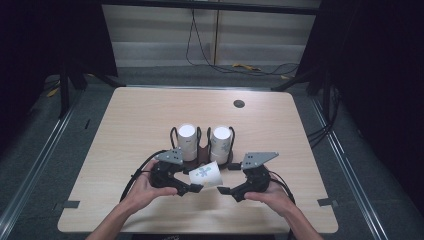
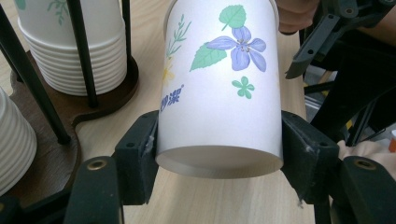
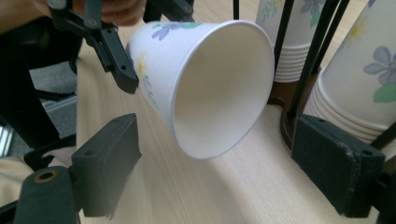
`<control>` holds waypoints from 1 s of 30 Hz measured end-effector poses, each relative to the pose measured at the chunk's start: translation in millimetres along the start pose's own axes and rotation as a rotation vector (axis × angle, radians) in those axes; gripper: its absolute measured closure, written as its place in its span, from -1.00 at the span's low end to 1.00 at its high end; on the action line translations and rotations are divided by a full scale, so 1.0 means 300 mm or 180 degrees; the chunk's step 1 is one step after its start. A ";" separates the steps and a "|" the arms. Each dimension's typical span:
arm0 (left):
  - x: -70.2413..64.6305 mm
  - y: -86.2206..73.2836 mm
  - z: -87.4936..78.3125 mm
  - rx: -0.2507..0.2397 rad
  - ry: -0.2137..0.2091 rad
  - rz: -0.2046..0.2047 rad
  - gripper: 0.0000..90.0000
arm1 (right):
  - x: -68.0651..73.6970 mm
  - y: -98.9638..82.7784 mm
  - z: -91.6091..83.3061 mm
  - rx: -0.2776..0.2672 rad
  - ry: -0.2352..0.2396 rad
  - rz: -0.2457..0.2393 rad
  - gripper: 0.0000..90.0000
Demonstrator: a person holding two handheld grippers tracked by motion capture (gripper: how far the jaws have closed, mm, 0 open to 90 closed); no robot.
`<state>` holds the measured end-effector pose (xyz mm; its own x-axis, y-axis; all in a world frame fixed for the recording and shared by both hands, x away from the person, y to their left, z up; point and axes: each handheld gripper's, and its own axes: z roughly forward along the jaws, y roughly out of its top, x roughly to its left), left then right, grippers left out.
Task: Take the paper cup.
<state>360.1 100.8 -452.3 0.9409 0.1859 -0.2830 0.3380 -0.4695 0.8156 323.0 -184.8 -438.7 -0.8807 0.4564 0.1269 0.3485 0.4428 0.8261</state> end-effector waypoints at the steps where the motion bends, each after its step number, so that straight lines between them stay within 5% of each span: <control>1: 0.001 -0.002 0.000 0.0002 -0.0010 -0.0010 -0.21 | 0.000 0.001 -0.002 -0.0026 0.0017 0.0015 -0.66; 8: -0.005 -0.009 0.010 -0.0070 -0.0021 -0.0006 -0.21 | -0.002 0.010 -0.016 -0.0247 0.0098 0.0106 -0.65; 17: -0.025 -0.005 0.012 -0.0300 0.0169 0.0072 -0.22 | -0.010 0.018 -0.023 -0.0508 0.0109 0.0262 -0.66; 30: -0.038 -0.004 0.026 -0.0378 0.0149 0.0109 -0.22 | -0.003 0.035 -0.019 -0.0659 0.0170 0.0300 -0.68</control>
<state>349.1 92.5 -453.8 0.9490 0.2131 -0.2324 0.2986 -0.3714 0.8791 325.6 -184.9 -427.1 -0.8650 0.4444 0.2331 0.3615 0.2298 0.9036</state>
